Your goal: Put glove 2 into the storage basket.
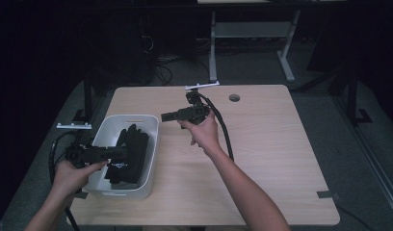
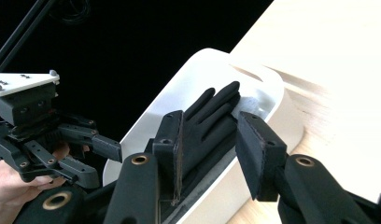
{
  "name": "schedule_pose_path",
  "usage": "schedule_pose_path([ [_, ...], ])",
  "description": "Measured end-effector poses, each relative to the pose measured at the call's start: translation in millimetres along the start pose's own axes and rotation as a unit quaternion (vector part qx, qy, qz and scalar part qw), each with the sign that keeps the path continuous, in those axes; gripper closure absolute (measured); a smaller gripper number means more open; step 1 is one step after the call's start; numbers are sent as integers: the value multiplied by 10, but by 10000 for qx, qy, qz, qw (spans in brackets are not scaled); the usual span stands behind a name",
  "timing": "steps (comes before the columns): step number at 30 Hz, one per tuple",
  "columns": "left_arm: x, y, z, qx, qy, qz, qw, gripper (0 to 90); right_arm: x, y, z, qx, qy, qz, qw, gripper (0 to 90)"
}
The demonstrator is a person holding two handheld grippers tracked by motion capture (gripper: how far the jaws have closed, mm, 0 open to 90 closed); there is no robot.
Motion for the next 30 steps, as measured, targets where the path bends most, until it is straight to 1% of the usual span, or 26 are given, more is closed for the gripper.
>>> schedule_pose_path([
  [3,42,70,36,-21,46,-48,10000,546,38,-74,6,46,9,-21,10000,608],
  [6,59,104,51,-32,67,-64,10000,544,60,-111,4,66,13,-30,10000,607],
  [8,73,135,57,-95,96,-74,9999,540,90,-150,-1,93,12,-46,9999,604],
  [12,109,193,79,-136,159,-101,9997,538,142,-215,-7,159,28,-86,9998,600],
  [13,120,210,85,-150,176,-108,9997,534,166,-253,-14,168,67,-90,9998,598],
  [14,130,223,92,-133,170,-120,9997,534,166,-253,-14,168,67,-90,9998,598],
  [15,137,233,95,-184,216,-129,9995,528,191,-281,-20,186,86,-103,9997,596],
  [18,170,271,117,-161,227,-163,9995,524,211,-304,-28,190,99,-115,9997,594],
  [19,188,296,125,-204,274,-184,9992,521,231,-333,-34,204,103,-132,9997,594],
  [22,207,324,134,-227,310,-205,9991,518,253,-366,-38,238,132,-125,9996,594],
  [26,247,372,152,-237,317,-243,9989,511,296,-410,-53,254,138,-170,9994,594],
  [28,262,396,158,-252,358,-247,9987,507,311,-437,-55,272,136,-176,9994,594],
  [30,278,420,162,-247,353,-253,9988,503,318,-468,-56,282,169,-170,9993,594],
])
Point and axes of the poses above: each handheld gripper's, and its own axes: y roughly forward along the jaws, z roughly out of its top, x roughly to its right, the point moved 8 cm from there along y, roughly forward along the jaws, and after that the axes turned 14 degrees about -z, right-handed, at the moved point
